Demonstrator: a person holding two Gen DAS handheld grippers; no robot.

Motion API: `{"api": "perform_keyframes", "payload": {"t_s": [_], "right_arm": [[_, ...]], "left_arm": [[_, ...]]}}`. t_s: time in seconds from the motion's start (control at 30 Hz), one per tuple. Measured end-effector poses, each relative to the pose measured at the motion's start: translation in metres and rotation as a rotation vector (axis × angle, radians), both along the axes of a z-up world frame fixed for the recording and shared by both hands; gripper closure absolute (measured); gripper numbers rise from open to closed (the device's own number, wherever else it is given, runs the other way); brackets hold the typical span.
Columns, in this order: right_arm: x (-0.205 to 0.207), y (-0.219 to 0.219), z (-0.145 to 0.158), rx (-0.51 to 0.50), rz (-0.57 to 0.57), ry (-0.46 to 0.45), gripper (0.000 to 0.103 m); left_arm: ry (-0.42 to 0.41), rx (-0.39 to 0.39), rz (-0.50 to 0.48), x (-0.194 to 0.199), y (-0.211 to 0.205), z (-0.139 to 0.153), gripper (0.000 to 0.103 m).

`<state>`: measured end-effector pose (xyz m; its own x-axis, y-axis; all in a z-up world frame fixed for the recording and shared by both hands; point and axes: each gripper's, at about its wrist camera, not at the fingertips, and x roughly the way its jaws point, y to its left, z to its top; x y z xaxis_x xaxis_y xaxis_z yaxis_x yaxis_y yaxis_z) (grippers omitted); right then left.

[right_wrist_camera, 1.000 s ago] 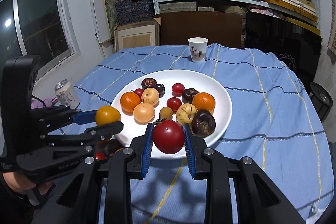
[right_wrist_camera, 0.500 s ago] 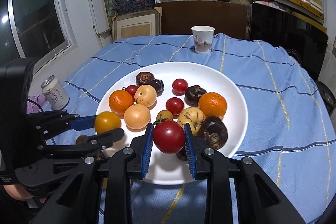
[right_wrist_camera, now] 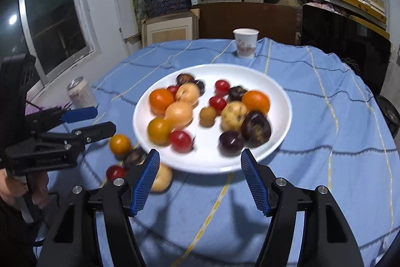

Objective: Organize fruits
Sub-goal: 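Grasp the large pale peach fruit with the right tool while the left tool grasps a red tomato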

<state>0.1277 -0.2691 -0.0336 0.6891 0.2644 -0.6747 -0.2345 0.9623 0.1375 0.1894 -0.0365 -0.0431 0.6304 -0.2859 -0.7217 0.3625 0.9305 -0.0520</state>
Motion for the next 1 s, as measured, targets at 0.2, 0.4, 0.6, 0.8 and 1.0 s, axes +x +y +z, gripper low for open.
{"api": "perform_keyframes", "payload": {"t_s": [0.2, 0.4, 0.6, 0.8, 1.0], "right_arm": [[-0.016, 0.035, -0.020, 0.041, 0.107, 0.087, 0.035], [-0.017, 0.049, -0.030, -0.002, 0.081, 0.087, 0.035], [-0.008, 0.050, -0.037, 0.000, 0.047, 0.098, 0.035], [0.009, 0.063, -0.044, 0.002, 0.048, 0.126, 0.043], [0.016, 0.061, -0.048, 0.016, 0.039, 0.112, 0.058]], "left_arm": [[0.028, 0.043, -0.050, -0.034, 0.011, -0.023, 0.034], [0.018, 0.084, -0.093, -0.052, 0.016, -0.037, 0.033], [0.020, 0.055, -0.095, -0.054, 0.020, -0.042, 0.031], [0.033, 0.046, -0.090, -0.052, 0.022, -0.045, 0.031], [0.039, 0.041, -0.086, -0.050, 0.021, -0.046, 0.031]]}}
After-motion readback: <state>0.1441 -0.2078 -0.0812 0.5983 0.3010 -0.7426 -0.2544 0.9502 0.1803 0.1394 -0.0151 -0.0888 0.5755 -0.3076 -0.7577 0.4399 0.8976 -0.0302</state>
